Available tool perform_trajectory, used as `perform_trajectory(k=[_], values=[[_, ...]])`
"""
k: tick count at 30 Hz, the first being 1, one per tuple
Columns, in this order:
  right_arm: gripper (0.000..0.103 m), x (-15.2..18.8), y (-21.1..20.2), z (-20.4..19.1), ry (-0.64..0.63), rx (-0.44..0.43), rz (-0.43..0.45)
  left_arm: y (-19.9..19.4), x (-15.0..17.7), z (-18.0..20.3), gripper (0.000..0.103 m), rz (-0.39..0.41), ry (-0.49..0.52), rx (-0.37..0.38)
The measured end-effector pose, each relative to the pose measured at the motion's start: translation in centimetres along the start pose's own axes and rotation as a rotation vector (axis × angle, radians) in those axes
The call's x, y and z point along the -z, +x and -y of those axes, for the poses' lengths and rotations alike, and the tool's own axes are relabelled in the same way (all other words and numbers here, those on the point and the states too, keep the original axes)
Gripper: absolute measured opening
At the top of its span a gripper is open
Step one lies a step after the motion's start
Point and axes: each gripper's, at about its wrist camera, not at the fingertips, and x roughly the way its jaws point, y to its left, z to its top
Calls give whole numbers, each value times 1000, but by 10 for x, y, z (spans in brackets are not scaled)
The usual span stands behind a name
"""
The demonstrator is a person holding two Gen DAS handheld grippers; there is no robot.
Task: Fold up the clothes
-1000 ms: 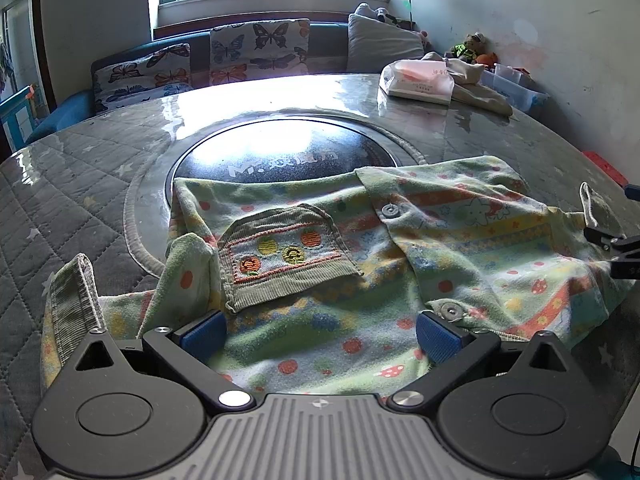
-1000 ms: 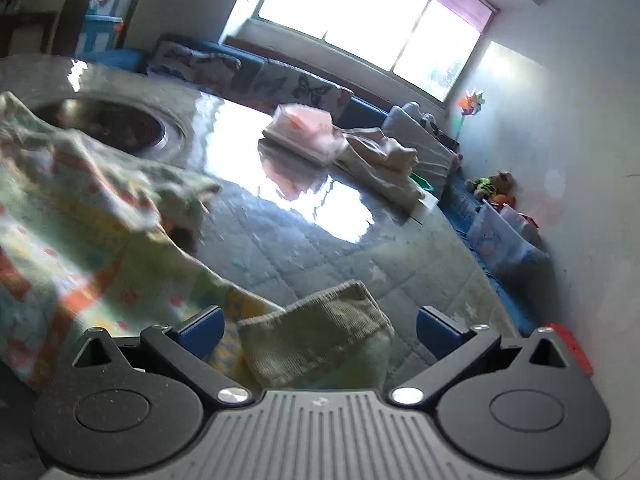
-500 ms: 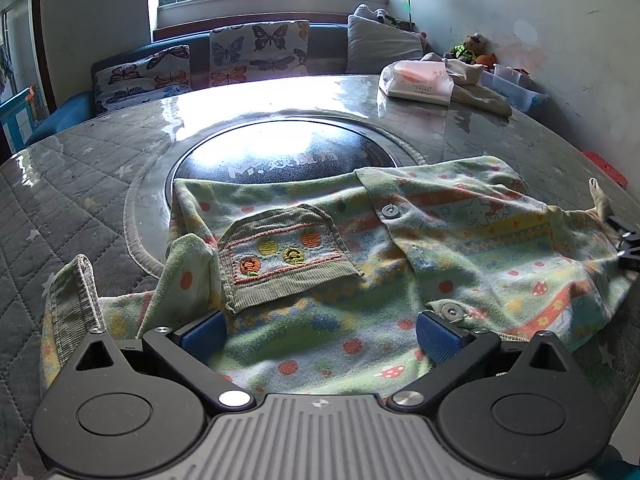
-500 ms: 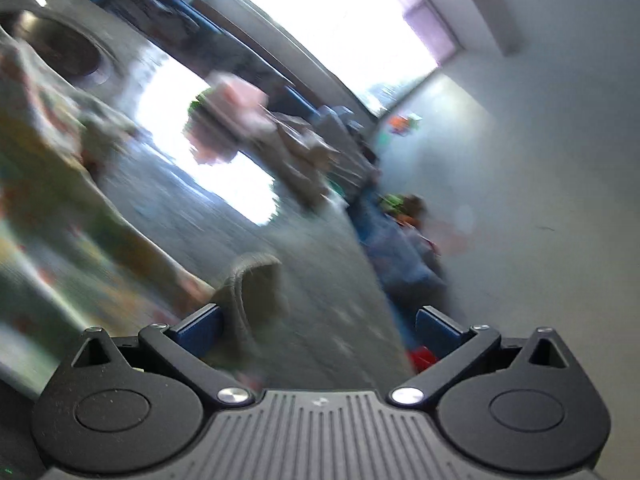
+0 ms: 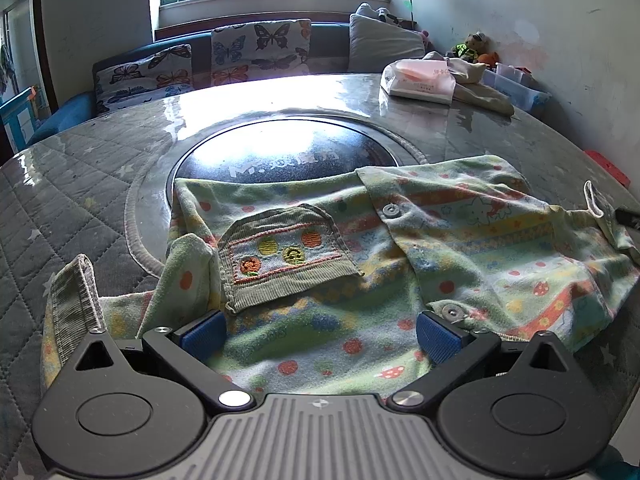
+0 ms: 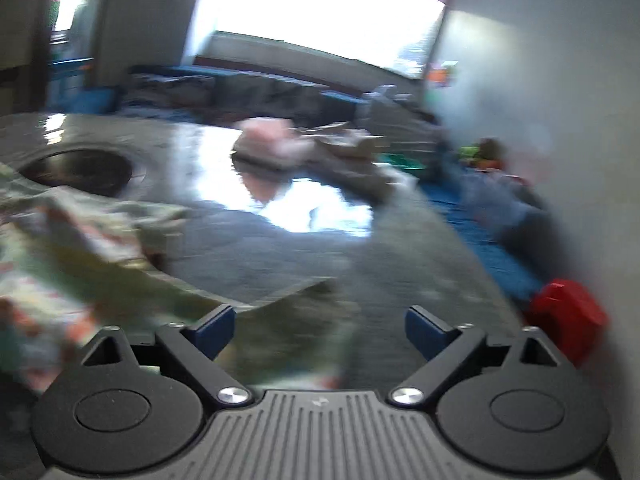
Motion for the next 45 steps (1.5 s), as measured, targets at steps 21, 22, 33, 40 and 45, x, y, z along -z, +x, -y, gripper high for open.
perform_trajectory(k=[21, 22, 33, 40, 45], values=[[23, 30, -5, 53, 44, 340, -74, -1, 1, -1, 103, 5, -2, 6], [25, 31, -5, 57, 56, 364, -76, -1, 1, -1, 103, 5, -2, 6], [66, 9, 30, 33, 136, -41, -26, -5, 3, -4, 103, -3, -14, 5], [89, 21, 44, 55, 297, -55, -83, -26, 6, -12, 103, 28, -44, 18], [92, 22, 43, 54, 296, -49, -89, -62, 1, -37, 103, 138, -105, -41]])
